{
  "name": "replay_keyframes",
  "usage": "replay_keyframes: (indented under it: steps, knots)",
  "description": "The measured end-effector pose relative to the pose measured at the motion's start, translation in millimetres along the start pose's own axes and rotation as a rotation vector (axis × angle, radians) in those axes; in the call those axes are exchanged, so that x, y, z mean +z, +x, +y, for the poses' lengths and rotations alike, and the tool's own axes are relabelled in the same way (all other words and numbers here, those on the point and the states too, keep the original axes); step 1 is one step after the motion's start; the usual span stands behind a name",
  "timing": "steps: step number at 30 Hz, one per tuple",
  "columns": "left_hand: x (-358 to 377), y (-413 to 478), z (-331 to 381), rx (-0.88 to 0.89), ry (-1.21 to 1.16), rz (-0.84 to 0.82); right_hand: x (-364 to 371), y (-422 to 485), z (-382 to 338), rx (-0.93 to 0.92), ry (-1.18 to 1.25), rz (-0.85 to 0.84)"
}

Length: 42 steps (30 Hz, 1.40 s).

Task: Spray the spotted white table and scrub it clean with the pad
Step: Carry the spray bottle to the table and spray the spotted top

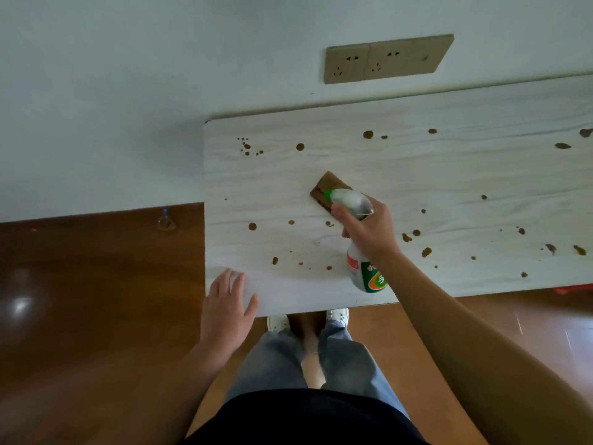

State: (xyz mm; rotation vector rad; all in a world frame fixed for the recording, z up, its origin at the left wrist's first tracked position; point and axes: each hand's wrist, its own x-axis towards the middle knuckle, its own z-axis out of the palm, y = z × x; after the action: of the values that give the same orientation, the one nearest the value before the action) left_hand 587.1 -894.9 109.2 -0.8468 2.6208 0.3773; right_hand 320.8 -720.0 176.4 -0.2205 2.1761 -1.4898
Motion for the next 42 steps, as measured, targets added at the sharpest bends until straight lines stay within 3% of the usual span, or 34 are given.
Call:
replay_keyframes:
  steps: [5, 16, 28, 42]
  knots:
    - [11, -4, 3, -0.024, -0.006, 0.037, -8, 14, 16, 0.093, -0.135, -0.044]
    - [31, -4, 31, -0.103, 0.028, 0.084, -40, 33, 14, 0.086, -0.320, 0.023]
    - [40, -3, 29, -0.013, 0.014, 0.129, -42, 40, 4, 0.054, -0.460, 0.000]
    - [36, -3, 33, -0.030, 0.024, 0.084, -54, 31, -4, 0.026, -0.373, 0.014]
